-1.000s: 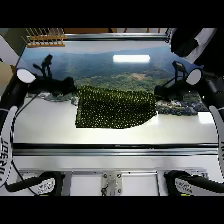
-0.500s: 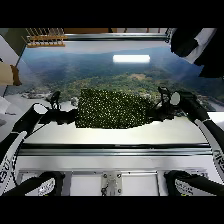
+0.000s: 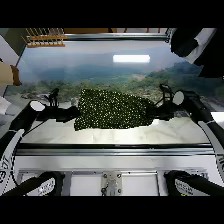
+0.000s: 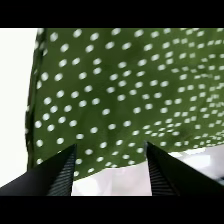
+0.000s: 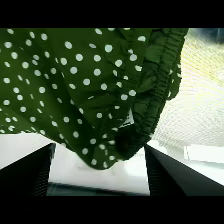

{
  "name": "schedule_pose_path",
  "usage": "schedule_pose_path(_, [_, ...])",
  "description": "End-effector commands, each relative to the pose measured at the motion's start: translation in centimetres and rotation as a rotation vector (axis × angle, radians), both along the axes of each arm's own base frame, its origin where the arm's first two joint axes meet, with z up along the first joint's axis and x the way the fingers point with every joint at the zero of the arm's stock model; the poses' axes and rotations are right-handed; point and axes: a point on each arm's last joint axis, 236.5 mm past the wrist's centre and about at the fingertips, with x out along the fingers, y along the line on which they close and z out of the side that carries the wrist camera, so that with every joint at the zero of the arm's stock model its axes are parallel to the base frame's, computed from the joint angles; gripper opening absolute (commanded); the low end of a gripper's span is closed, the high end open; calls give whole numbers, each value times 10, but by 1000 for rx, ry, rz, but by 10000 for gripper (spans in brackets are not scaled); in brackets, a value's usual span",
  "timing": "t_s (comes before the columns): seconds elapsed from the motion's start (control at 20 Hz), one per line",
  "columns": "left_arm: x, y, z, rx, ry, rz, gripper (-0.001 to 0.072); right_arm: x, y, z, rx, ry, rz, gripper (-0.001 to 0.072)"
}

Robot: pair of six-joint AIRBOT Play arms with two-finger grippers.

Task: Fold the clothes and pants, and hang the long-sleeved shirts on hangers.

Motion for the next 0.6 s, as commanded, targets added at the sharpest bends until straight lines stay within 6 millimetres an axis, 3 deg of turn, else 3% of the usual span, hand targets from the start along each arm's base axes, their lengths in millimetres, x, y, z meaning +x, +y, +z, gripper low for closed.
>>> schedule_pose_path(0.0, [9, -9, 45, -29, -26, -81, 430, 6, -23, 46, 9, -95, 0, 607])
schedule_pose_path(0.15, [18, -22, 82, -28, -113, -128, 427, -2, -73, 54, 16, -89, -81, 608])
schedule_pose_path(0.2, [19, -28, 92, -27, -142, -141, 330, -4, -84, 51, 57, -77, -106, 610])
schedule_pose_path(0.25, [18, -36, 101, -26, -172, -159, 99, -4, -92, 47, 107, -74, -135, 613])
schedule_pose_path(0.3, [17, -44, 108, -26, -200, -174, 3, -2, -99, 41, 175, -75, -168, 720])
schedule_pose_path(0.4, [11, -64, 120, -31, -243, -215, 4, 8, -110, 25, 302, -82, -249, 720])
schedule_pose_path(0.55, [-2, -100, 125, -56, -251, -260, 3, 22, -119, -15, 417, -62, -280, 720])
